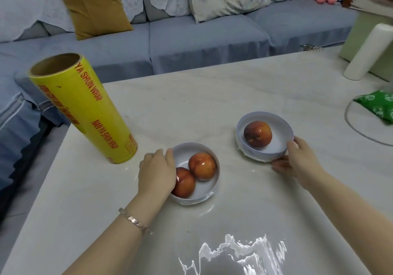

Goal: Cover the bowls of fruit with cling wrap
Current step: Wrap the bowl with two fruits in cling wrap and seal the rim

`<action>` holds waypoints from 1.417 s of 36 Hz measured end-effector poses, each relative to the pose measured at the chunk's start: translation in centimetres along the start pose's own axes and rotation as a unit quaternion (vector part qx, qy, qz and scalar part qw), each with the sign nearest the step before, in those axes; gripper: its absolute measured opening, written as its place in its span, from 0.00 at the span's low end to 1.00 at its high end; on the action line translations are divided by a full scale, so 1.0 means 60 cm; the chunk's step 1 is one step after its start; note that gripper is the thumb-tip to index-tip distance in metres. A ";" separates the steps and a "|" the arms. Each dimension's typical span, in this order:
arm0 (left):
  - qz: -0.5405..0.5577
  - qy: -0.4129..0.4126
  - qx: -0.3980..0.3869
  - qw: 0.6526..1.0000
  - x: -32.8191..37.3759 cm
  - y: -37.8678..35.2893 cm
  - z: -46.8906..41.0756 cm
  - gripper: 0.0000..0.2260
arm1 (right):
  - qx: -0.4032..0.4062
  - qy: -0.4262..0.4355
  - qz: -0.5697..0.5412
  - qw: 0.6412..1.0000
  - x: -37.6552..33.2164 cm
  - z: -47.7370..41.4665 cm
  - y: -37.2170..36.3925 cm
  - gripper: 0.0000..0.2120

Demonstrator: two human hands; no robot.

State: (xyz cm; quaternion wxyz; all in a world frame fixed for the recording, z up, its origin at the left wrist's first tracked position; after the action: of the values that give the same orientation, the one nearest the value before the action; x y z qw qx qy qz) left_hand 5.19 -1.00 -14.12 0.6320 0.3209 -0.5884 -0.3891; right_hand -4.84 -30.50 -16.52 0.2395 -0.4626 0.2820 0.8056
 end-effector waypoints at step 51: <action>0.617 0.024 -0.041 0.786 0.152 -0.016 0.065 0.09 | -0.124 0.048 -0.236 0.963 -0.082 0.112 -0.043 0.13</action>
State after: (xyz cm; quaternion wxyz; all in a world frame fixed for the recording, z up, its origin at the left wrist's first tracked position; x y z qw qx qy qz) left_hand 1.26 -9.20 -10.02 0.7639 -0.1271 -0.6291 0.0679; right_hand -4.98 -24.70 -10.01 0.3495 -0.5801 0.0741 0.7320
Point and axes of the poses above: each hand's wrist, its own z-axis away from the middle knuckle, its own y-axis out of the back of the hand, x = y × z, the point moved 5 cm from there along -z, towards the middle knuckle, and after that the axes turned 1 degree about -x, right-handed, at the moved point
